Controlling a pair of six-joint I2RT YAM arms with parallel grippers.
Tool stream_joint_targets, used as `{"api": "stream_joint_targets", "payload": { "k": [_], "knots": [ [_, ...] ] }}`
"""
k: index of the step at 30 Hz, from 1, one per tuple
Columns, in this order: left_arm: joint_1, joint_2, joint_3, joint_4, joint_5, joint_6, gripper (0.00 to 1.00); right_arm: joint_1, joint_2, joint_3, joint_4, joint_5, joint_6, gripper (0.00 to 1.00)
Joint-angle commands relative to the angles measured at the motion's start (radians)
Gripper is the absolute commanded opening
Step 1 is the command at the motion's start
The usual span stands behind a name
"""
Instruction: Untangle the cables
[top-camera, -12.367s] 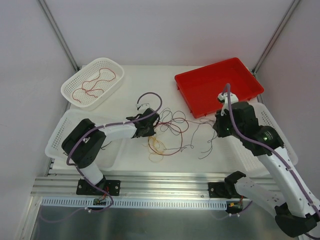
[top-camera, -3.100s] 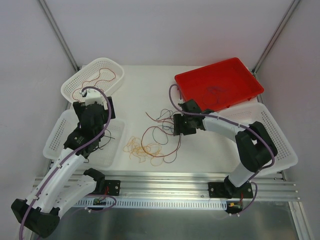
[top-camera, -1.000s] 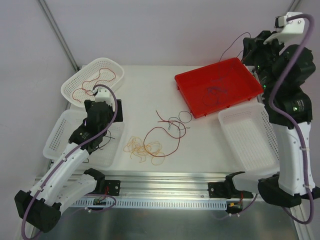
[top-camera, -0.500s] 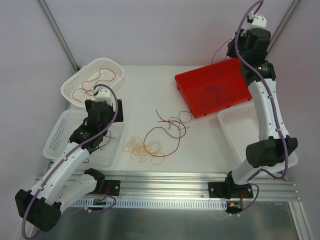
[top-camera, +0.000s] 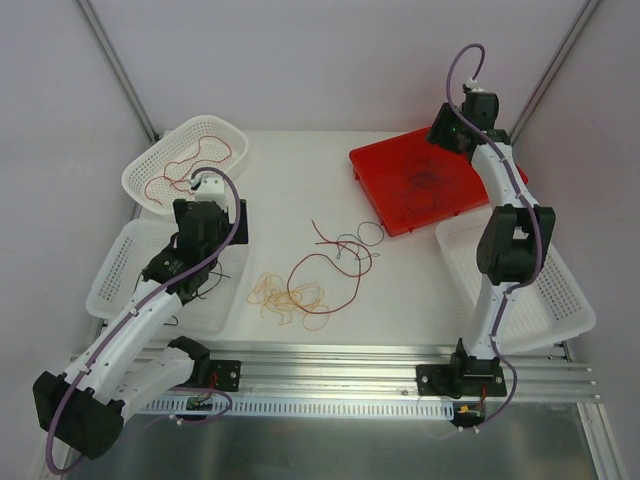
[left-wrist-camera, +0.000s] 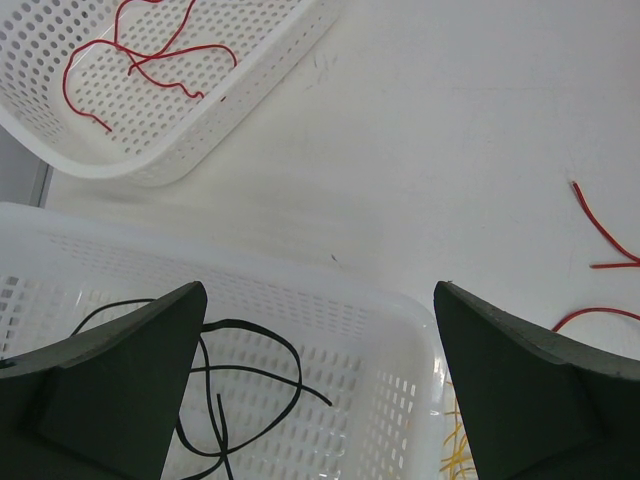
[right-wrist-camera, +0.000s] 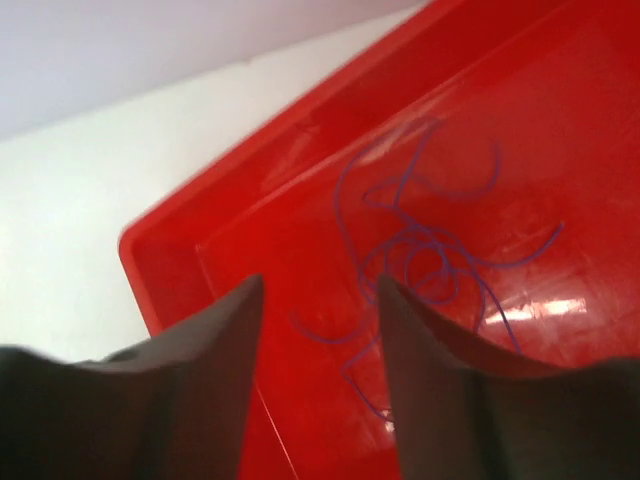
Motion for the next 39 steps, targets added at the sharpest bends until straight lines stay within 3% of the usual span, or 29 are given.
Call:
{"api": "stream_joint_targets", "payload": {
  "k": [1,2,5,14,18,25,30,39],
  "knots": [
    [0.011,0.005,0.005,0.033,0.028,0.002,0.99,0.002,-0.053,-0.007,0.002,-0.11,0.028,0.55],
    [0.011,0.005,0.005,0.033,0.03,0.0,0.99,0.005,-0.07,-0.045,-0.001,-0.115,0.022,0.66],
    [0.011,-0.002,0.003,0.032,0.033,-0.001,0.99,0.02,-0.151,-0.104,-0.019,-0.113,-0.024,0.77],
    [0.011,-0.018,0.005,0.033,0.039,-0.006,0.99,0.164,-0.364,-0.294,-0.183,-0.112,-0.242,0.9],
    [0.011,-0.023,0.003,0.032,0.042,-0.006,0.99,0.262,-0.41,-0.355,-0.274,-0.116,-0.354,0.91],
    [0.011,-0.032,0.002,0.032,0.044,-0.004,0.99,0.422,-0.423,-0.506,-0.269,-0.099,-0.386,0.91],
    [0.011,-0.035,0.0,0.032,0.045,-0.006,0.99,0.494,-0.362,-0.552,-0.248,-0.122,-0.437,0.88],
    [0.011,-0.031,0.0,0.032,0.042,-0.003,0.99,0.597,-0.188,-0.5,-0.215,-0.012,-0.559,0.84]
  ]
}}
